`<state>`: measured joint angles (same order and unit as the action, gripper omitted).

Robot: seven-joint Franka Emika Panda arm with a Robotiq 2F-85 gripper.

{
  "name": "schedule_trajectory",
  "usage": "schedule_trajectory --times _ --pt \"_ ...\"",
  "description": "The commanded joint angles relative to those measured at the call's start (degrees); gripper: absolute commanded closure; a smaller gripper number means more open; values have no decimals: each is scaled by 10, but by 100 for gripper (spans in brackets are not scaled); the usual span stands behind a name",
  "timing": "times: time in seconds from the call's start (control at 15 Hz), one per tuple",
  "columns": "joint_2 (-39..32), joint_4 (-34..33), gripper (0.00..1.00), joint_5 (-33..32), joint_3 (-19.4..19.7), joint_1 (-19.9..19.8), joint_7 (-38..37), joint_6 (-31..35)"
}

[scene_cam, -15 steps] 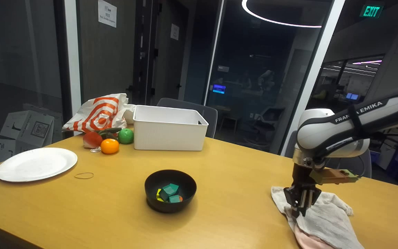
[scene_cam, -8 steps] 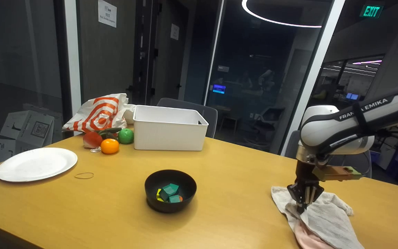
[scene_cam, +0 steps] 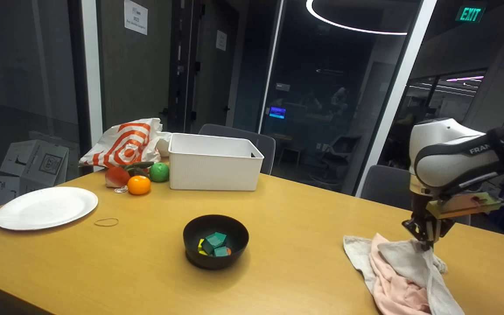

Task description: Remove the pink shirt from the white towel, move it to the left and slide the white towel to the right

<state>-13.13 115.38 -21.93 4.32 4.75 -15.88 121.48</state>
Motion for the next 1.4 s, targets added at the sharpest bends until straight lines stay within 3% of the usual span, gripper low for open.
schedule_trajectory --times 0.0,0.53,0.6,0.67,0.73,1.07,1.27,1.33 --pt "28 22 90 -100 24 -2 -85 -46" --pt "-17 41 91 -215 34 -18 -228 -226" --pt "-24 38 85 -211 32 -20 -244 -237" --pt "-28 37 67 -206 30 -24 -255 -237" --pt "-31 35 64 -193 28 -27 -262 -229" --pt "13 50 27 -215 14 -20 -334 -137" --pt "41 45 3 -108 -13 -27 -281 -107" --pt "45 46 0 -75 -21 -25 -267 -101"
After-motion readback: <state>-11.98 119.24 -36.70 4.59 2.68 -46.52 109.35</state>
